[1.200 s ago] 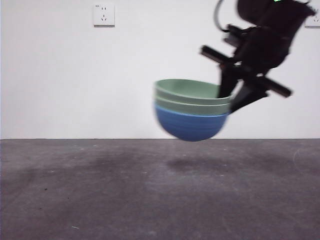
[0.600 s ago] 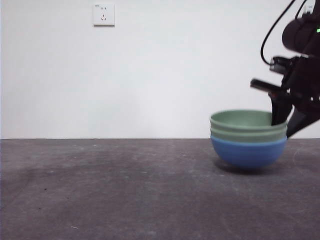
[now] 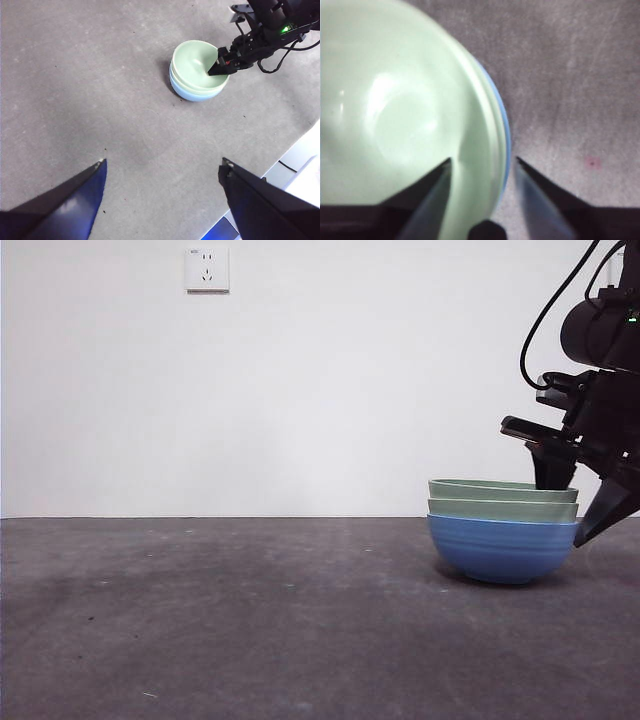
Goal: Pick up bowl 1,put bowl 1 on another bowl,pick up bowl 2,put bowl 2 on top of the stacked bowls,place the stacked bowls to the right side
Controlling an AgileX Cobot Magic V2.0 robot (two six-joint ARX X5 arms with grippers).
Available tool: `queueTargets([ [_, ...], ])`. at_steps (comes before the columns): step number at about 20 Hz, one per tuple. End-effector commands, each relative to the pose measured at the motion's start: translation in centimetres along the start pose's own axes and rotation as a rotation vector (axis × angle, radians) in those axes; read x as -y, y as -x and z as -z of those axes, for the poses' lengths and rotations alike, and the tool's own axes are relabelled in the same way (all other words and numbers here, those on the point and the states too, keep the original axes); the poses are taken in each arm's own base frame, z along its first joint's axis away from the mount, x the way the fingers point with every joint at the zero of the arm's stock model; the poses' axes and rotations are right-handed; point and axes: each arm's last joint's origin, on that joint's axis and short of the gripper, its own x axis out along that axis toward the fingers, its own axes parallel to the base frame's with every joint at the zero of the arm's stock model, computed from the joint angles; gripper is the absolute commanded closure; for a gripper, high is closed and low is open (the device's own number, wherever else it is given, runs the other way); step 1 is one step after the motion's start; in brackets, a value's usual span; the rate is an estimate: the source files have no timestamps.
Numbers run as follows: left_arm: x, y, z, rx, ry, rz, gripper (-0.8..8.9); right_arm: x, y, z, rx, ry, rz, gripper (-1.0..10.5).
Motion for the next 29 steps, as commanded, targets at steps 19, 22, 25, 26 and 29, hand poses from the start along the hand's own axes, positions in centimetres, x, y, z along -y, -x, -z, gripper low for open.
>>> queueTargets([
  [19, 0.0, -0.1, 0.0, -0.003, -0.064, 0.002, 4.38, -4.3, 18.9, 9.8, 0.106, 0.174, -0.051, 7.0],
  [22, 0.0, -0.1, 0.2, -0.017, -0.061, 0.003, 4.41, -4.9, 21.3, 12.7, 0.12, 0.219, -0.078, 7.0],
  [25, 0.0, -0.1, 0.3, -0.036, -0.058, 0.003, 6.35, -4.9, 22.6, 14.8, 0.102, 0.247, -0.091, 7.6],
  [26, 0.0, -0.1, 0.4, -0.038, -0.058, 0.002, 7.65, -4.9, 22.8, 15.2, 0.092, 0.259, -0.09, 8.5],
  [29, 0.0, -0.1, 0.5, -0.053, -0.056, 0.002, 8.19, -4.7, 23.1, 15.8, 0.089, 0.288, -0.089, 9.6],
])
